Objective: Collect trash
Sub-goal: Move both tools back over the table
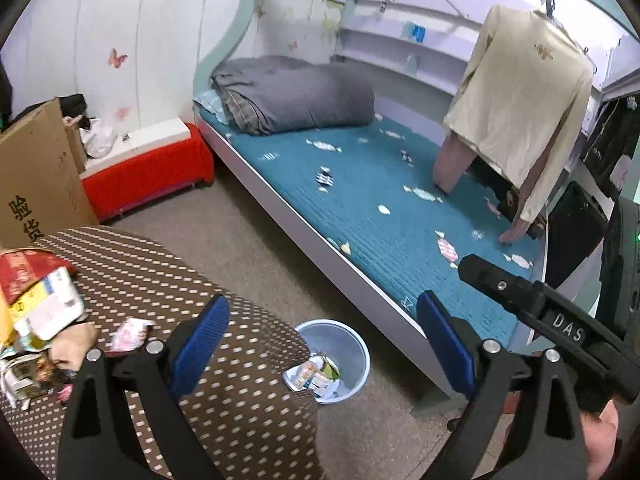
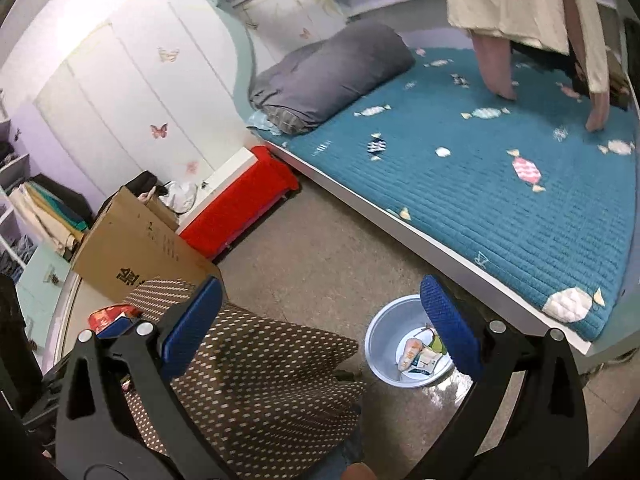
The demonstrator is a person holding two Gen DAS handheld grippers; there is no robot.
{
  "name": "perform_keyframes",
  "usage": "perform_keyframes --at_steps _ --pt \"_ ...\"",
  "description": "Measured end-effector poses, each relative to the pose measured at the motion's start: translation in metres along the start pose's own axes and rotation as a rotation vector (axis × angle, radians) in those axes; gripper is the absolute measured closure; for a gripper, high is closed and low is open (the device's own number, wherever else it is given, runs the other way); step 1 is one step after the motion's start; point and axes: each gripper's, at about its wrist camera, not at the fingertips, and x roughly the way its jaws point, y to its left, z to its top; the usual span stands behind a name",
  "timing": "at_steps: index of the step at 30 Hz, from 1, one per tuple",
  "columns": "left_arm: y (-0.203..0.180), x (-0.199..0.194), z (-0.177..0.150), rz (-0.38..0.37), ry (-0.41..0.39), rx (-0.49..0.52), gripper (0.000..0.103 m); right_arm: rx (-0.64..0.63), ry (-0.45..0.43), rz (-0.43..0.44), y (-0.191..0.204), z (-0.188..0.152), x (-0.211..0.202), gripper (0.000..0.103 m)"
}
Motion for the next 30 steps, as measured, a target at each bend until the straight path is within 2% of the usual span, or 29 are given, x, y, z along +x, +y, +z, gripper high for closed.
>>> perform_keyframes --at_steps 8,17,23,30 --pt "0.040 -0.062 -0.015 0.043 -0.094 -0.026 0.010 -0.158 0.003 0.055 0.077 -0.012 -0.016 0.006" --pt "0.097 -0.113 -0.043 0.117 -0.149 -0.065 0.010 -0.300 0.044 0.106 0.142 -0.039 -0.011 0.006" --pt "0.143 -0.126 -0.071 0.171 -0.138 -0.118 0.010 -0.384 0.094 0.104 0.176 -0.058 0.009 0.006" --pt "0.200 -0.133 -0.103 0.236 -0.113 -0.171 0.010 -0.450 0.172 0.094 0.197 -0.079 0.042 0.006"
